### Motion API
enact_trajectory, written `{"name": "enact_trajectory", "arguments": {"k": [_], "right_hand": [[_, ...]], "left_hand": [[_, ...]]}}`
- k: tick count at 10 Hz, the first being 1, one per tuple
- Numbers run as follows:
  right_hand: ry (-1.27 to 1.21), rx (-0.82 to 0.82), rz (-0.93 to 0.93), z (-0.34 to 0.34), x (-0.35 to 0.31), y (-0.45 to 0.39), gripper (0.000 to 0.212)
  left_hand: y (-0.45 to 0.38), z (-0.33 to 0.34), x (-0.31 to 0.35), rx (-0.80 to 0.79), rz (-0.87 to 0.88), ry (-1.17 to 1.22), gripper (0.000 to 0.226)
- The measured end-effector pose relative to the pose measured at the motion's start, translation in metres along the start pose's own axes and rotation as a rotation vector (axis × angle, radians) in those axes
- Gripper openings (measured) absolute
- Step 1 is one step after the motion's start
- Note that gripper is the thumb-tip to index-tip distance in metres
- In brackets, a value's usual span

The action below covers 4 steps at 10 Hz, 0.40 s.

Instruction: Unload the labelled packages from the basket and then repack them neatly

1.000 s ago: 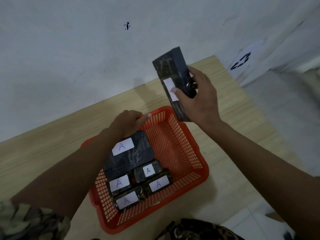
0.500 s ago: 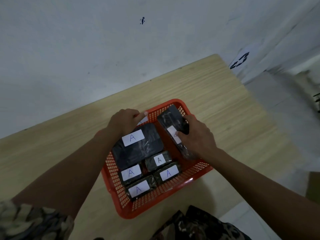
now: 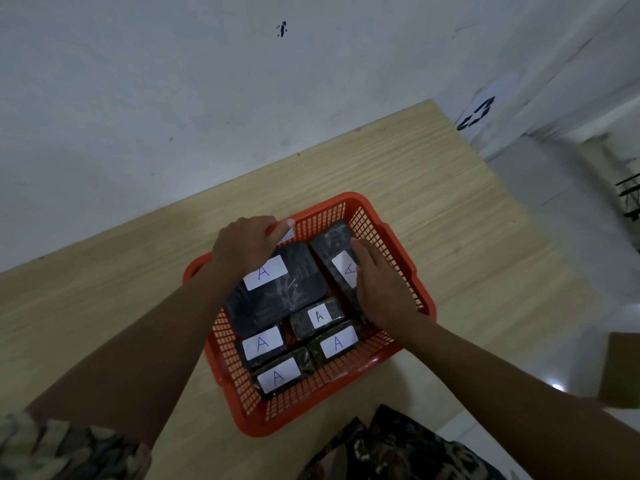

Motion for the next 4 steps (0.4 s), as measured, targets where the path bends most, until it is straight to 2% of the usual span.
{"name": "enact_trajectory", "arguments": {"k": [2,4], "right_hand": [[0.063,0.017,-0.048,0.009,-0.002,0.000,0.066],[0.079,0.092,-0.015,0.002,-0.005,-0.012,0.052]], "left_hand": [[0.002,-0.001,0.002,0.016,-0.001,-0.005,0.062],[0.006,-0.005,0.007,0.069,0.005,-0.031,0.061]]}}
Point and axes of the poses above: each hand's wrist, its own y-axis away from the middle knuckle, its own z-axis out of the palm, x = y × z, the point moved 9 cm from there along -y, towards the middle knuckle, and after that the axes turned 6 degrees about -x, right-handed, at the moved point
